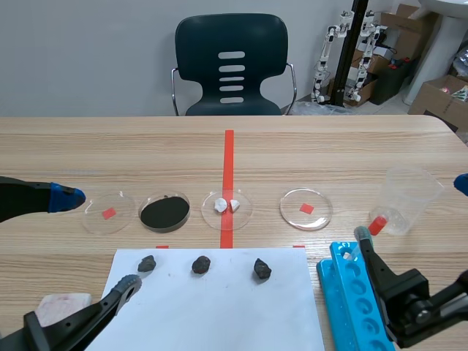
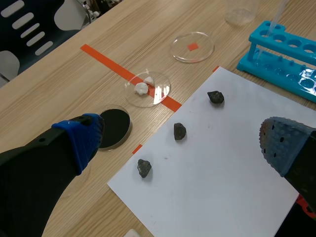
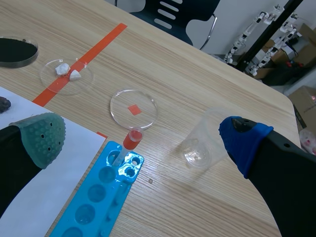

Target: Pick up the left mineral with the left hand

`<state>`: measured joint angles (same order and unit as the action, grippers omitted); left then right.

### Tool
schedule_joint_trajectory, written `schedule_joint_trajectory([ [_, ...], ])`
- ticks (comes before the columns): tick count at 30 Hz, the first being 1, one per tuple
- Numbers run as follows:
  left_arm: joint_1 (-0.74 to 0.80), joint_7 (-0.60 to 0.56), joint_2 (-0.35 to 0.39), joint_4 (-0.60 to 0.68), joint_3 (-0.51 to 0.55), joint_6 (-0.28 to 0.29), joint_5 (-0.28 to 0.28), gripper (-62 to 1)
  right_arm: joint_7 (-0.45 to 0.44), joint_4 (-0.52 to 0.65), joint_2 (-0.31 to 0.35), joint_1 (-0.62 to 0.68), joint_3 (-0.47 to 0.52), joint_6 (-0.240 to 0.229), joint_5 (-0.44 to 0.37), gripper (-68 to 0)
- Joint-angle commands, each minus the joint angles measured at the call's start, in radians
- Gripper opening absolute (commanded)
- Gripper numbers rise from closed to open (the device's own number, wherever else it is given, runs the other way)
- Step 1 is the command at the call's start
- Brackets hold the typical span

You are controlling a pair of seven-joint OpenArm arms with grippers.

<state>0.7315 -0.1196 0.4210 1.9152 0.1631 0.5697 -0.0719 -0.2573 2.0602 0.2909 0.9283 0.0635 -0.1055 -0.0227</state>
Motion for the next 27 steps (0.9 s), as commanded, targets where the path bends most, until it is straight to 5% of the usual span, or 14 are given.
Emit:
schedule_joint_trajectory([
  [1,0.002,-0.011,-0.002,0.010,0.000,-0.005,-0.013,1.4,-0.015,0.018,0.000,-0.003,0.003,0.003,-0.007,0.4],
  [18,0.002,0.016,-0.005,0.010,-0.002,-0.005,-0.019,1.4,-0.015,0.018,0.000,-0.003,0.003,0.003,-0.007,0.4],
  [23,-0.018,0.164,-0.005,0.010,-0.018,-0.015,-0.109,1.4,-0.015,0.018,0.000,-0.003,0.003,0.003,-0.008,0.4],
  [27,-0.069,0.364,-0.005,0.010,-0.063,-0.078,-0.203,1.4,-0.015,0.018,0.000,-0.003,0.003,0.003,-0.008,0.4],
])
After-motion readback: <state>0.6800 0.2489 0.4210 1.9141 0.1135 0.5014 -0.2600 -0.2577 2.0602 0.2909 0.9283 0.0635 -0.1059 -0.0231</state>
